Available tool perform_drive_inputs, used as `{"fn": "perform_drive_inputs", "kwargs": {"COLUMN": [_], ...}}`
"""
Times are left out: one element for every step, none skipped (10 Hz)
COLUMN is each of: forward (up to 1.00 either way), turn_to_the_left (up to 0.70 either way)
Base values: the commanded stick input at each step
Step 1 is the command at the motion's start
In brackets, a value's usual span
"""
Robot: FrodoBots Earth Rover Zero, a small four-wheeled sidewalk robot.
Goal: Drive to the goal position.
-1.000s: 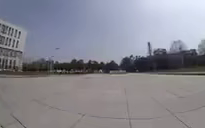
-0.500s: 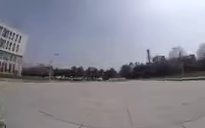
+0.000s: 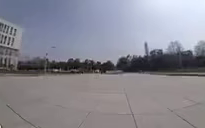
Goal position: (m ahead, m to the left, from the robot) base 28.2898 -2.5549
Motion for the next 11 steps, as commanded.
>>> {"fn": "perform_drive_inputs", "kwargs": {"forward": [1.00,1.00,1.00,1.00,1.00,1.00,1.00,1.00,1.00,1.00,1.00], "turn_to_the_left": [0.00,0.00,0.00,0.00,0.00,0.00,0.00,0.00,0.00,0.00,0.00]}}
